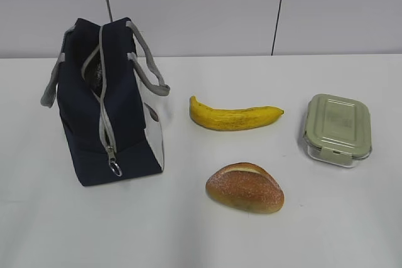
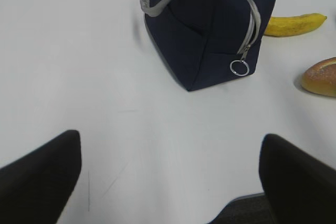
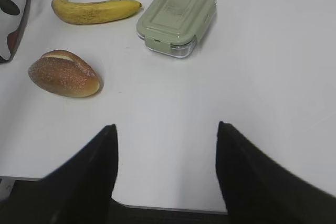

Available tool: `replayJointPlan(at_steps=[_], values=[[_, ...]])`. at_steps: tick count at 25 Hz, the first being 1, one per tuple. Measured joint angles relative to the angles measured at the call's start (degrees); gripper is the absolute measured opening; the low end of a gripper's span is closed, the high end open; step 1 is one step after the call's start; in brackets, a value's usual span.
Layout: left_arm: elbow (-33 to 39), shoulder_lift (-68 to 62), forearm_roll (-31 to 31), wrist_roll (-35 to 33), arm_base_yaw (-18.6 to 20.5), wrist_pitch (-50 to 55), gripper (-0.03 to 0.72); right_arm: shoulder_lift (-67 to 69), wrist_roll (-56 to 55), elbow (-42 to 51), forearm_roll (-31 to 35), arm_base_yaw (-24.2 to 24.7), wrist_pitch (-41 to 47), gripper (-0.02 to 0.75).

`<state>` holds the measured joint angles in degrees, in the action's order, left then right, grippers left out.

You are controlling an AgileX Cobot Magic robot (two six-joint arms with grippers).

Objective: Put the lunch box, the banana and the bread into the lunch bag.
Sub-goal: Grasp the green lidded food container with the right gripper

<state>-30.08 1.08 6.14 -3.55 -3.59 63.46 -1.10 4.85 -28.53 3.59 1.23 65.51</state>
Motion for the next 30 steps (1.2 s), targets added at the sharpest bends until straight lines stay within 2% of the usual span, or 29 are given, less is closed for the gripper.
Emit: replayJointPlan(at_steps=[9, 15, 18, 23, 30], values=[[0.0, 0.0, 0.0, 0.0, 0.0, 0.0, 0.661, 0.0, 0.0, 0.0, 0.0, 0.0, 0.0, 0.438], [0.0, 0.0, 0.2, 0.0, 0.0, 0.0, 0.589, 0.0, 0.0, 0.0, 0.0, 0.0, 0.0, 0.438], [-0.9, -1.8, 0.5, 0.0, 0.0, -0.1, 0.578, 0.0, 0.0, 0.0, 0.0, 0.0, 0.0, 0.438], [-7.4, -12.5, 1.5, 0.0, 0.0, -3.8, 0.572, 0.0, 0.0, 0.0, 0.0, 0.0, 0.0, 0.438], [-20.2, -36.1, 10.8, 0.0, 0.0, -6.2, 0.515, 0.0, 0.0, 0.0, 0.0, 0.0, 0.0, 0.438]])
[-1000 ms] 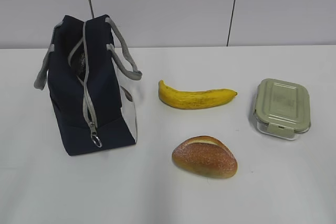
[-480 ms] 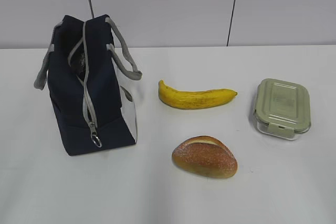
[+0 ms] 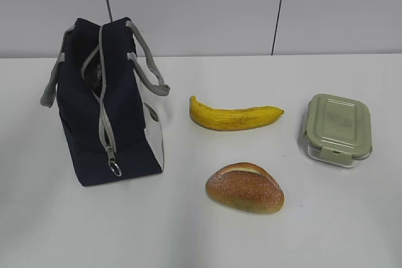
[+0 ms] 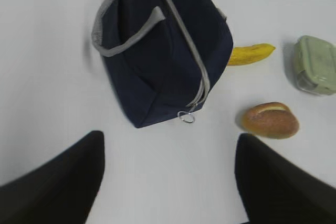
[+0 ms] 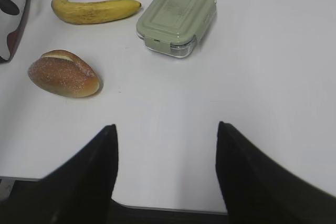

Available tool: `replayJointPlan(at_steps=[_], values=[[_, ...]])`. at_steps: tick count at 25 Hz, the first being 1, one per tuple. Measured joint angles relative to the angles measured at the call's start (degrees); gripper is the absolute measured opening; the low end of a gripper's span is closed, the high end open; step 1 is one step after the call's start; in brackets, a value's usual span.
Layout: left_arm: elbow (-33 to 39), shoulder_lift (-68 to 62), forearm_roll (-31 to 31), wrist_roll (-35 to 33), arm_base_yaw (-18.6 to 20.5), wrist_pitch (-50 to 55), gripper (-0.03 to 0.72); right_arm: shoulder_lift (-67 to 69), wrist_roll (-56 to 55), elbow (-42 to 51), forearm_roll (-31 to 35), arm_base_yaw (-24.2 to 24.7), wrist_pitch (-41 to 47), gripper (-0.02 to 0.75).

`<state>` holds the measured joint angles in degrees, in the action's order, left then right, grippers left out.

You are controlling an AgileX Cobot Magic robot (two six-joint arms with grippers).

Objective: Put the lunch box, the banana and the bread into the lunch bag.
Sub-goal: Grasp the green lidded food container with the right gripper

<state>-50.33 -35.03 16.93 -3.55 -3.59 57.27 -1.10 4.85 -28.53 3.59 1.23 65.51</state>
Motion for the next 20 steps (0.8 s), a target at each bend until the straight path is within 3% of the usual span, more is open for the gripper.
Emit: replayJointPlan(at_steps=[9, 20], values=[[-17.2, -28.3, 7.7, 0.0, 0.0, -0.6, 0.486, 0.0, 0.0, 0.0, 0.0, 0.0, 0.0, 0.438], [-32.0, -56.5, 8.5, 0.0, 0.0, -1.4, 0.424, 0.0, 0.0, 0.0, 0.0, 0.0, 0.0, 0.438]])
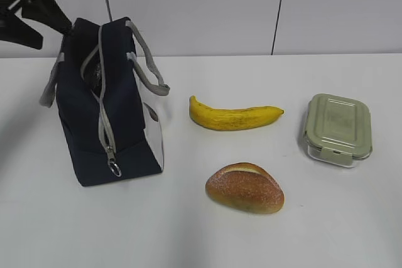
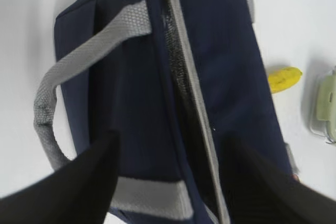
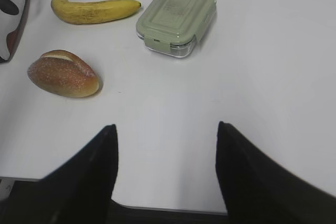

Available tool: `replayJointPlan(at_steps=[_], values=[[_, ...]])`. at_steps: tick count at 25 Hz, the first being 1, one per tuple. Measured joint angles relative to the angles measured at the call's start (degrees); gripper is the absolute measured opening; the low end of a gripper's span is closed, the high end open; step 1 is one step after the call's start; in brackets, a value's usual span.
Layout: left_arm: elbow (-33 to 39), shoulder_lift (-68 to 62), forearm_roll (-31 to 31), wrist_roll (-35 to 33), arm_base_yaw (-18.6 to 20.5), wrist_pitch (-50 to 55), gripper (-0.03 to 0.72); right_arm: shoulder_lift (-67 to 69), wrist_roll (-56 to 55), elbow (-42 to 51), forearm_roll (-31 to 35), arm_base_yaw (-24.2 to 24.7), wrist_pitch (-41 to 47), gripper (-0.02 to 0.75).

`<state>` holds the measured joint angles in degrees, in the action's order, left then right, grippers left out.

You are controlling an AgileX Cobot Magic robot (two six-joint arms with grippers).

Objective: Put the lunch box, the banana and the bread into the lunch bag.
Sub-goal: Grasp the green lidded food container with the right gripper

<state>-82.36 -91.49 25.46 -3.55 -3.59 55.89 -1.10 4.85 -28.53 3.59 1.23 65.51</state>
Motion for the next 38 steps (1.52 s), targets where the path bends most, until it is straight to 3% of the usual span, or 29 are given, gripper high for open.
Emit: replayJointPlan(at_steps=[6, 9, 17, 38], values=[[-2.5, -7.1, 0.0, -0.1, 0.0, -0.6, 0.41, 0.0, 0.0, 0.0, 0.0, 0.0, 0.0, 0.438], [-2.7, -8.5, 0.1, -0.1, 0.0, -1.1, 0.363, 0.0, 0.0, 0.0, 0.0, 0.0, 0.0, 0.438], [-2.8, -8.5, 0.0, -0.2, 0.0, -2.0, 0.008, 0.0, 0.0, 0.0, 0.0, 0.0, 0.0, 0.438], [-2.8, -8.5, 2.3, -0.2, 0.0, 2.1, -0.003, 0.0, 0.0, 0.0, 0.4, 0.0, 0.0, 0.438]])
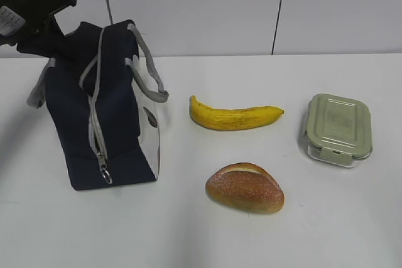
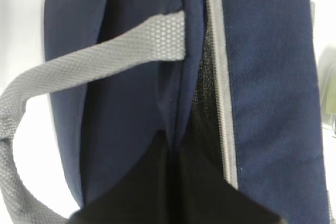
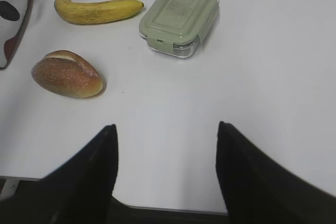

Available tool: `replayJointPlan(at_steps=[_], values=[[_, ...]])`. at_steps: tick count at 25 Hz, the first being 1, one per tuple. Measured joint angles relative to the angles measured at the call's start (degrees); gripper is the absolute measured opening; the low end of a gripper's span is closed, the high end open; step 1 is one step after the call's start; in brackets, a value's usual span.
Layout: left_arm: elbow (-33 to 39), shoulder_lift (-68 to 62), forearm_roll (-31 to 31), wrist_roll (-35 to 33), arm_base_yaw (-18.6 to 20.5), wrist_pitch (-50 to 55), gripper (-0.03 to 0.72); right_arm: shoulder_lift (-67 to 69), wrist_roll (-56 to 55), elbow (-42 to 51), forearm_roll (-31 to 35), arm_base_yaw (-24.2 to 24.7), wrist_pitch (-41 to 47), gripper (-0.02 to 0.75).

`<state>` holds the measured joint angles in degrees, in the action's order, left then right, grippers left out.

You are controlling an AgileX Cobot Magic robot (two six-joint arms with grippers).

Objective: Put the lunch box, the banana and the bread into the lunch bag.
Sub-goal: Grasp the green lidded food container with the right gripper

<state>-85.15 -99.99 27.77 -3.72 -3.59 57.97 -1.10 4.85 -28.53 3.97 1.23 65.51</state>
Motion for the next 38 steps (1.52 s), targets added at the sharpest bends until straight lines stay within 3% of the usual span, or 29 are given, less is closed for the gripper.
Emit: replayJointPlan(at_steps=[6, 16, 26, 33, 38], values=[[0.0, 0.0, 0.0, 0.0, 0.0, 2.9, -0.003, 0.0, 0.5, 0.0, 4.0, 0.0, 0.0, 0.438], [0.0, 0.0, 1.2, 0.0, 0.0, 2.9, -0.003, 2.2, -1.6, -1.2, 4.3, 0.0, -2.2, 0.438], [0.0, 0.0, 3.5, -0.8, 0.0, 1.7, -0.003, 27.1, -7.0, -3.6, 5.5, 0.0, -13.2, 0.438], [0.0, 0.0, 3.7, -1.3, 0.0, 1.1, -0.003, 50.7, -7.3, -12.9, 7.7, 0.0, -13.0, 0.438], [0.0, 0.0, 3.7, -1.9, 0.0, 1.0, -0.003, 65.8, -0.7, -20.5, 13.1, 0.0, -12.7, 0.438]])
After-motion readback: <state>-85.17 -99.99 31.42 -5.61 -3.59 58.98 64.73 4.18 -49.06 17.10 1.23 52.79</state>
